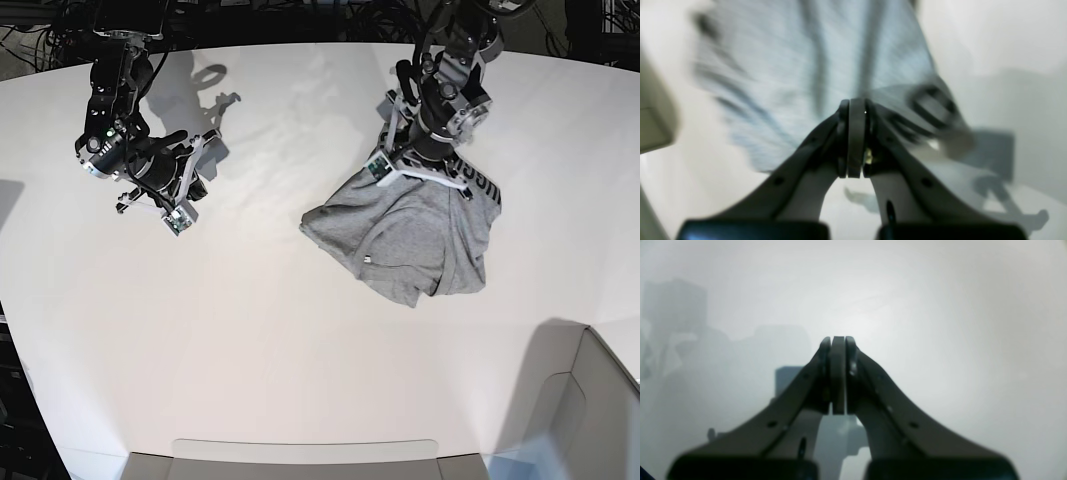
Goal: Fold the T-shirt properly
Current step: 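Carry the shirt bundle with the left gripper across the table, then lower the shirt bundle and open the left gripper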
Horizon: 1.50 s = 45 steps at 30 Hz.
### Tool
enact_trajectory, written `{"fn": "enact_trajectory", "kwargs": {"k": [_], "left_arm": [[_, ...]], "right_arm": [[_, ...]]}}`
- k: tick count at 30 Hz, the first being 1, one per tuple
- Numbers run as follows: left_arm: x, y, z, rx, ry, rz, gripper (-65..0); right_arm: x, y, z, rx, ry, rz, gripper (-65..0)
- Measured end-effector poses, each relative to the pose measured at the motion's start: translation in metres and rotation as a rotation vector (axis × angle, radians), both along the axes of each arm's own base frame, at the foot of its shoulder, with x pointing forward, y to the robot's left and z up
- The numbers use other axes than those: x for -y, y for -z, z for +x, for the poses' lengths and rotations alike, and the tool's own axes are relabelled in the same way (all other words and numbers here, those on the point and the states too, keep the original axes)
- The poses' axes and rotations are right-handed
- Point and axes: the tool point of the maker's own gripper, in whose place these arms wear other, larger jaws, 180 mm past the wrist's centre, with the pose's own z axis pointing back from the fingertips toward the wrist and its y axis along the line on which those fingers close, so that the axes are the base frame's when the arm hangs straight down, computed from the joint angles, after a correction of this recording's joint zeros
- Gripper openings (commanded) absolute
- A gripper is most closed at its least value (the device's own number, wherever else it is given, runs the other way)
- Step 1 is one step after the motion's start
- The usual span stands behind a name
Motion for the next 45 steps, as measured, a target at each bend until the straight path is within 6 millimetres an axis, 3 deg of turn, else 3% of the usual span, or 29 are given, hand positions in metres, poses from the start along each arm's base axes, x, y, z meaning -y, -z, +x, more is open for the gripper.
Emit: {"fn": "enact_trajectory", "kwargs": {"k": [3, 6, 8, 10, 13, 16, 22, 28, 31, 35, 39, 43, 45], "left_arm": [[0.016, -0.018, 0.021, 0.088, -0.002, -0.077, -65.0], [0.047, -0.037, 0.045, 0.186, 0.031, -0.221, -65.0], [0.063, -0.030, 0.055, 0.185, 0.052, -0.284, -65.0], [0.068, -0.009, 0.060, 0.148, 0.057, -0.318, -65.0], [0.049, 0.023, 0.070, 0.088, -0.017, -0.326, -65.0], [0.029, 0.042, 0.078, 0.081, -0.101, -0.379, -65.0], [-0.012, 0.053, 0.097, 0.138, -0.242, -0.525, -65.0], [-0.066, 0.060, 0.115, 0.181, -0.421, -0.576, -65.0], [-0.083, 0.058, 0.116, 0.201, -0.450, -0.569, -65.0], [-0.102, 0.041, 0.113, 0.224, -0.460, -0.472, -65.0], [-0.114, -0.013, 0.120, 0.386, -0.432, -0.433, -65.0], [-0.104, -0.070, 0.128, 0.541, -0.408, -0.454, -65.0], [-0.098, -0.088, 0.124, 0.589, -0.393, -0.465, -65.0]], "right_arm": [[-0.001, 0.001, -0.001, -0.002, 0.000, 0.002, -65.0], [0.000, 0.001, -0.001, -0.005, 0.000, 0.000, -65.0], [0.000, 0.002, -0.003, -0.008, 0.001, 0.002, -65.0], [0.000, 0.007, -0.010, -0.025, 0.002, 0.004, -65.0], [0.001, 0.013, -0.019, -0.048, 0.003, 0.000, -65.0], [0.003, 0.012, -0.025, -0.047, 0.002, -0.009, -65.0], [0.002, 0.016, -0.036, -0.064, -0.001, -0.014, -65.0], [0.002, 0.015, -0.035, -0.063, -0.001, -0.011, -65.0], [0.002, 0.013, -0.035, -0.057, -0.002, -0.014, -65.0], [-0.003, -0.004, -0.027, 0.002, -0.012, -0.013, -65.0], [-0.007, -0.030, -0.013, 0.101, -0.024, -0.012, -65.0], [-0.024, -0.069, 0.002, 0.276, -0.054, 0.060, -65.0], [-0.029, -0.082, 0.003, 0.334, -0.056, 0.094, -65.0]]}}
